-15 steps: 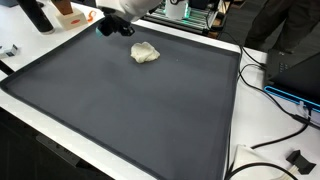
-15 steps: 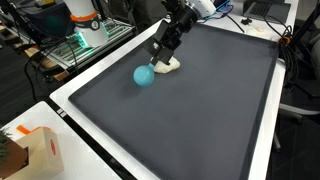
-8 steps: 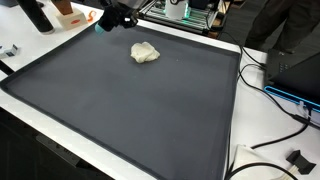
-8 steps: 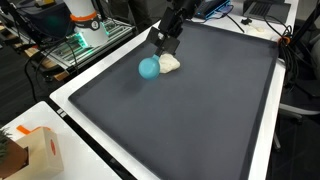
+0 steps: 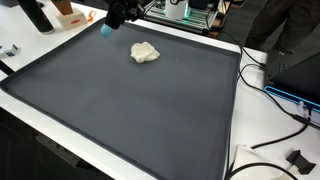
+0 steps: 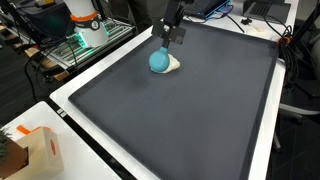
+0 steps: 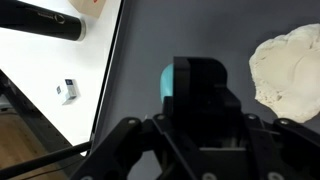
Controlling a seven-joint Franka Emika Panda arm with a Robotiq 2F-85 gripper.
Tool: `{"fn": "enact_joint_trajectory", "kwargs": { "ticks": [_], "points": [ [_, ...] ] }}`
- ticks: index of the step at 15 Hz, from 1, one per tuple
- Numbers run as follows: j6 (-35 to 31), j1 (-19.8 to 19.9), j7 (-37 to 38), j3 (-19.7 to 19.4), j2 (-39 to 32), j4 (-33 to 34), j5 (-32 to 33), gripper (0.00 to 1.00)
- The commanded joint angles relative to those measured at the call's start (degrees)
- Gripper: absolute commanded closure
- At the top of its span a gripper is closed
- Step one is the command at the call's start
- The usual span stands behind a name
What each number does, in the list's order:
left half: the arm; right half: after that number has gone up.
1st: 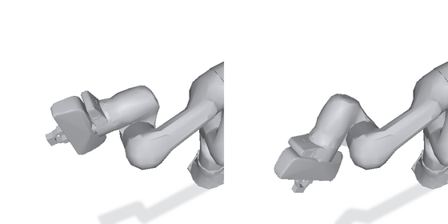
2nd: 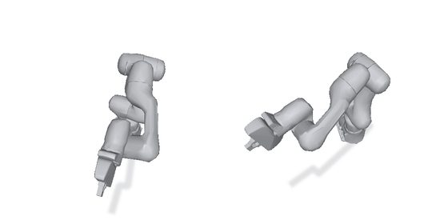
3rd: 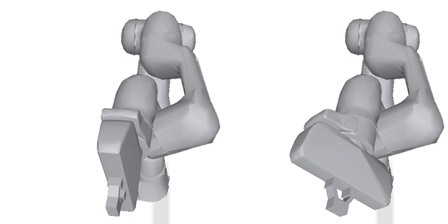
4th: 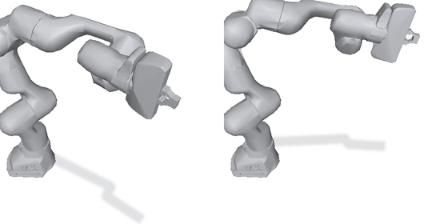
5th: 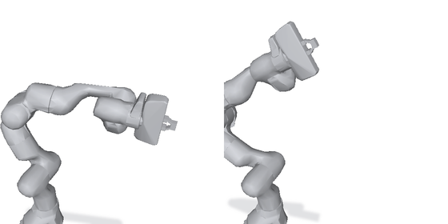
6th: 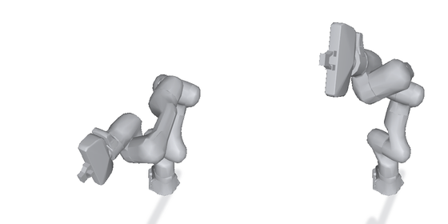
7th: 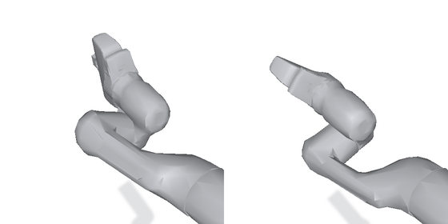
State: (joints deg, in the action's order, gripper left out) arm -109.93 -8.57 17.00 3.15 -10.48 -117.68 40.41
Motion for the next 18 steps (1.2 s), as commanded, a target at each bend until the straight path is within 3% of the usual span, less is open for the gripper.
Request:
{"fn": "enact_joint_trajectory", "kwargs": {
  "ticks": [1,18],
  "points": [
    [-4.6,1.7,-5.6,0.6,5.0,-4.5,-4.0,0.75],
    [-17.7,4.6,-30.7,-0.2,11.3,-9.4,-23.8,0.75]
  ]
}}
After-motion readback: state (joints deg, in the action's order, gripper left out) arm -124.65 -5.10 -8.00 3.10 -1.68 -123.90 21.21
